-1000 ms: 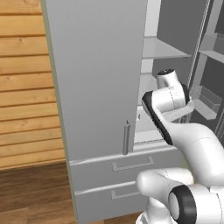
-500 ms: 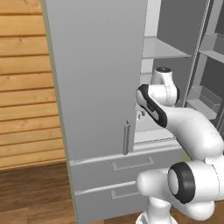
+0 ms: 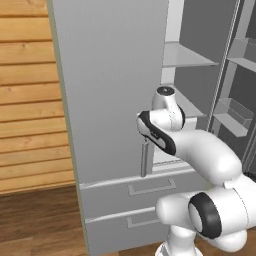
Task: Take the strawberry from the fridge and place it on top of the pancake, located on the dining counter.
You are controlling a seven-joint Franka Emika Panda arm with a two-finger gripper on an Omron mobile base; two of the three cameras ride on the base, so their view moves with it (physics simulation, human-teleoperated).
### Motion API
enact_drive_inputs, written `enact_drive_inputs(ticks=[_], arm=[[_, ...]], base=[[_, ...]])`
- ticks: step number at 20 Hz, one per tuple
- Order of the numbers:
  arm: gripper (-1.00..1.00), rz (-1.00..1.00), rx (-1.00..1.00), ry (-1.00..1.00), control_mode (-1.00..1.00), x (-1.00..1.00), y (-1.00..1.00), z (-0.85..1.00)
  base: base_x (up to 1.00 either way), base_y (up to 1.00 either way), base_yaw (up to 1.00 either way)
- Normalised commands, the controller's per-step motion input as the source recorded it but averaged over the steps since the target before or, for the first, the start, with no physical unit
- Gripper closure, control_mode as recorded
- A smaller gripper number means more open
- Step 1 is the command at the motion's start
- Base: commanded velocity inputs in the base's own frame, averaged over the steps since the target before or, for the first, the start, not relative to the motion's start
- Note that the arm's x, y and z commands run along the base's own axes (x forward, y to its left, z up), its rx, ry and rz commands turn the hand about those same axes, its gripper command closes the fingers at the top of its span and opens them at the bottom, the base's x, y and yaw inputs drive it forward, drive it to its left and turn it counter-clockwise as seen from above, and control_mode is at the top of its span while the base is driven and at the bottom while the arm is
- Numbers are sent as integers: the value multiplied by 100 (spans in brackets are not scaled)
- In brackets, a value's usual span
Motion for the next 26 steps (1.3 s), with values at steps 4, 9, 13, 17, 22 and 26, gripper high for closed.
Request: enact_drive_inputs(ticks=[4, 9, 13, 17, 22, 26], arm=[[-100, 8, -2, 0, -100, 26, 39, -26], [-100, 10, -5, 0, -100, 8, 9, -30], [-100, 7, -1, -3, -100, 14, -3, -29], [-100, 7, -2, -4, -100, 10, 0, -38], [-100, 6, -1, -5, -100, 0, 0, -28], [-100, 6, 0, -1, -100, 0, 0, -7]], base=[[0, 0, 0], [0, 0, 0], [0, 0, 0], [0, 0, 0], [0, 0, 0], [0, 0, 0]])
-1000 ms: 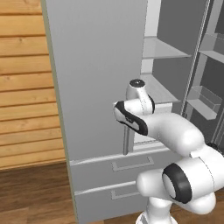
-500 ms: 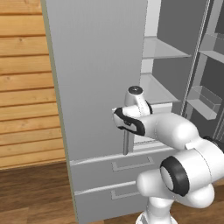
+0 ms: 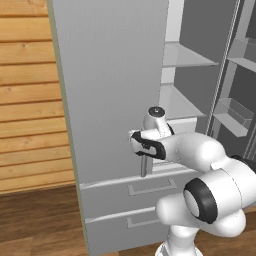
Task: Take the strawberry from the fridge and place it on top of the pancake, located on the dining counter.
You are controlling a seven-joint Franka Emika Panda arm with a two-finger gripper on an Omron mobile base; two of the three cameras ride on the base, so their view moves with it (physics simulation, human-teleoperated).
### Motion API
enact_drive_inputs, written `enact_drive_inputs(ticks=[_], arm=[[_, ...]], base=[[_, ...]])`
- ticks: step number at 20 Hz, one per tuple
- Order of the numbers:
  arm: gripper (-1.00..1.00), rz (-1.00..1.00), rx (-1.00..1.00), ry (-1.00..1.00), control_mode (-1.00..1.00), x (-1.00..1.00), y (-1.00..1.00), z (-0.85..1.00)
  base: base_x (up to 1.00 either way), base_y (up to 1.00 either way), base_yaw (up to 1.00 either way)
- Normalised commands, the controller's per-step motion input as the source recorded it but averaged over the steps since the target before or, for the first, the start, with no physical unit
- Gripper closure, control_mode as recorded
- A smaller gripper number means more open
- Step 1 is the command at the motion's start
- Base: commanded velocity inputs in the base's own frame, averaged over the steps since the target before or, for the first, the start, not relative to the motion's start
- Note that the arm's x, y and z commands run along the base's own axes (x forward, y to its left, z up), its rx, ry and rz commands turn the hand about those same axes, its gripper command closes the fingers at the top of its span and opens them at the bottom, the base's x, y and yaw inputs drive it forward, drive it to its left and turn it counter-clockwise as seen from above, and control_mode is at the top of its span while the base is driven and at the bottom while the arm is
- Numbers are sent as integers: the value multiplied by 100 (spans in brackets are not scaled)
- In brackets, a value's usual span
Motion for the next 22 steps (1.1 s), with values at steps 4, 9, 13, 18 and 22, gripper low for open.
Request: enact_drive_inputs(ticks=[4, 9, 13, 18, 22], arm=[[100, 0, 0, 0, -100, -14, 11, -1], [100, -4, 0, 0, -100, -38, 22, 0], [100, -8, 0, 0, -100, -42, 32, 0], [100, -8, 0, 0, -100, -22, 16, -1], [100, -15, 0, 0, -100, -25, 48, -3]], base=[[0, 0, 0], [0, 0, 0], [0, 0, 0], [0, 0, 0], [0, 0, 0]])
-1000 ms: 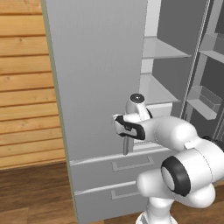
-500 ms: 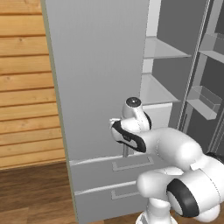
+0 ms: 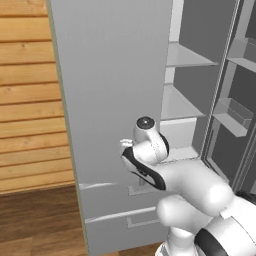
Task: Take the strawberry from the fridge and place it on top of the pancake, located on the dining counter.
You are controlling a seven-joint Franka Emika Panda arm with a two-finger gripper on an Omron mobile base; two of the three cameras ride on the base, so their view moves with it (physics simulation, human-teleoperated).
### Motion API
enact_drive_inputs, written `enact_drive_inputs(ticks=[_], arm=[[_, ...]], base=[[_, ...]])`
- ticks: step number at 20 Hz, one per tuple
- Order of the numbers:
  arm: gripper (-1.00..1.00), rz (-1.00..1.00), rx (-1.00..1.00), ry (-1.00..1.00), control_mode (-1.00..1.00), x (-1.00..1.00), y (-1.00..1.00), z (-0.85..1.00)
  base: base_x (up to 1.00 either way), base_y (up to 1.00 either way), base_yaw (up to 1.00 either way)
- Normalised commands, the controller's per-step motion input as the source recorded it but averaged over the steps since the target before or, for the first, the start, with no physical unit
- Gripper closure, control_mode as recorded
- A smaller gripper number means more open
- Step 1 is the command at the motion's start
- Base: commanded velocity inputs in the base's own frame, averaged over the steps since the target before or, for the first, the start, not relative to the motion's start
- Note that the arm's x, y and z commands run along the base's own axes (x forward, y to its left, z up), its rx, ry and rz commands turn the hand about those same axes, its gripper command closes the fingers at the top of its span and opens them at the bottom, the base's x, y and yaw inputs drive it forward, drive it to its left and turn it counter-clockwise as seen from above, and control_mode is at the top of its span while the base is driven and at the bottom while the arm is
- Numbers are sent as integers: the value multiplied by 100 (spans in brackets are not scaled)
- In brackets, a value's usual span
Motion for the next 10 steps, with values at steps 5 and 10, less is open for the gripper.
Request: enact_drive_inputs(ticks=[5, 10], arm=[[100, -20, 0, 0, -100, -41, 65, -10], [100, -23, 0, 0, -100, -58, 76, -14]], base=[[0, 0, 0], [0, 0, 0]])
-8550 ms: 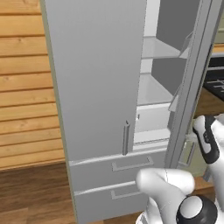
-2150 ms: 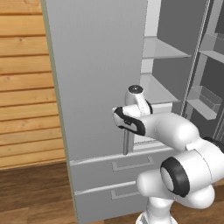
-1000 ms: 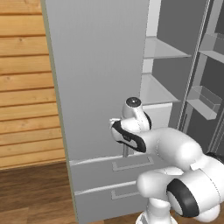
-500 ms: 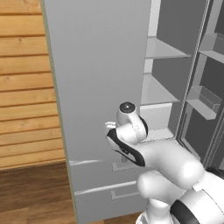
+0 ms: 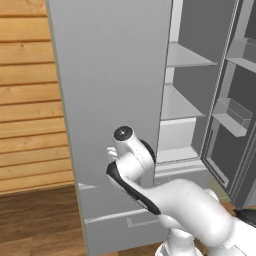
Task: Take the strawberry from the fridge and place it on top of the pancake, located on the dining counter.
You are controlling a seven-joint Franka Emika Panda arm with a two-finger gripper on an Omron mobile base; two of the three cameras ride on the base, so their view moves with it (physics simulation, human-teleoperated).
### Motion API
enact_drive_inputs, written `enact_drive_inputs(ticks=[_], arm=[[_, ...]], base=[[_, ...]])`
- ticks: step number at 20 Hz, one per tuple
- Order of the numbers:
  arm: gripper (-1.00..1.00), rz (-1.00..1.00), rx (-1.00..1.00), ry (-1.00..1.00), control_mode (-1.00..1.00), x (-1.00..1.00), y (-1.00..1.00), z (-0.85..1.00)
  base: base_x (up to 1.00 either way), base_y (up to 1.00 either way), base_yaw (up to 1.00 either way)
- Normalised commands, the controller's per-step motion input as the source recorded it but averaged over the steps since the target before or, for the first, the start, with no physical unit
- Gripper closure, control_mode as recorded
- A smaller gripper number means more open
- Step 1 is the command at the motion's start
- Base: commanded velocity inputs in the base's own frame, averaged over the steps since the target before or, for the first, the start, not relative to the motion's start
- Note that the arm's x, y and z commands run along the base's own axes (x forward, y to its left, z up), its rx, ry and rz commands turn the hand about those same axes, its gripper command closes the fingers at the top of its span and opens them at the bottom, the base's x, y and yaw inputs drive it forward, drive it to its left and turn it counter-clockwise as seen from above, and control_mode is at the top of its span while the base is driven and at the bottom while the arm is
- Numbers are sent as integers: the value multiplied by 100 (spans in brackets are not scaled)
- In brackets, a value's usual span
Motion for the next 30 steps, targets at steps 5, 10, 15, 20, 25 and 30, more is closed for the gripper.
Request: enact_drive_inputs(ticks=[5, 10, 15, 20, 25, 30], arm=[[100, -22, -1, 0, -100, -62, 78, -14], [-100, -19, -1, 0, -100, -40, 63, -12], [-100, -8, -2, 0, -100, -17, 8, 17], [-100, 4, -1, 0, -100, -65, -5, 86], [-100, 29, 29, 0, -100, -90, -34, 100], [-100, 41, 58, 0, -100, -67, -59, 87]], base=[[0, 0, 0], [0, 0, 0], [0, 0, 0], [0, 0, 0], [0, 0, 0], [0, 0, 0]])
